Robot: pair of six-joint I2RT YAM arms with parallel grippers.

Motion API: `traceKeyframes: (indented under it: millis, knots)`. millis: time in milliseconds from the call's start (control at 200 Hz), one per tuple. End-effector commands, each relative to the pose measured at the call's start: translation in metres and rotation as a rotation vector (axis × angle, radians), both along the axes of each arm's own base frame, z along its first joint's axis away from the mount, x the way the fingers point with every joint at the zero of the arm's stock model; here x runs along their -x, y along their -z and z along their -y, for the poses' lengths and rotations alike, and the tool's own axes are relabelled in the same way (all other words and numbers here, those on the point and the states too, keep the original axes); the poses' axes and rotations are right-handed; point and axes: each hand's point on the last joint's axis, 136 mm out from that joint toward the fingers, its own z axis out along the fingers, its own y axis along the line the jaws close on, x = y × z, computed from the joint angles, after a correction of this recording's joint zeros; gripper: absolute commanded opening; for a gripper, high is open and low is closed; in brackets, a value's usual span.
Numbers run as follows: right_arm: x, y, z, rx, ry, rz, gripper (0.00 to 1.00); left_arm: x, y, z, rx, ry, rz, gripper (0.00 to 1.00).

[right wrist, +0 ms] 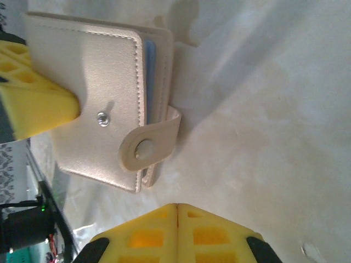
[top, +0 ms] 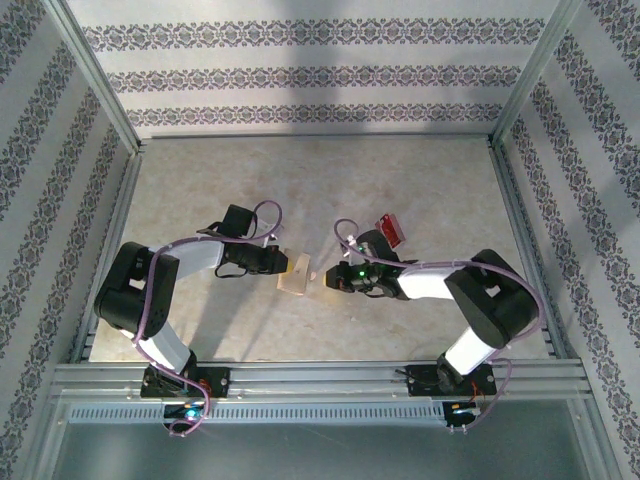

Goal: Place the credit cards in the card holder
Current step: Close the button on the card holder, then place the card holder at the center of the table.

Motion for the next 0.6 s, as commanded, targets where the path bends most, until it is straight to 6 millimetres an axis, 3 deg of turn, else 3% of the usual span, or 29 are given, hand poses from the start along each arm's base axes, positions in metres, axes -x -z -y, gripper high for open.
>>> traceKeyframes:
  millis: [0, 315, 595]
  knots:
    - [-0.013, -0.007, -0.018, -0.005, -0.026, 0.056, 0.05, 0.005, 0.007, -0.003, -0.054, 0.023, -0.001, 0.00]
    - [-0.023, -0.012, -0.052, -0.050, -0.091, 0.055, 0.06, 0.006, 0.009, 0.000, -0.052, 0.025, -0.012, 0.00]
    - [-0.023, -0.011, -0.061, -0.078, -0.100, 0.050, 0.06, 0.007, 0.014, 0.000, -0.051, 0.007, -0.046, 0.00]
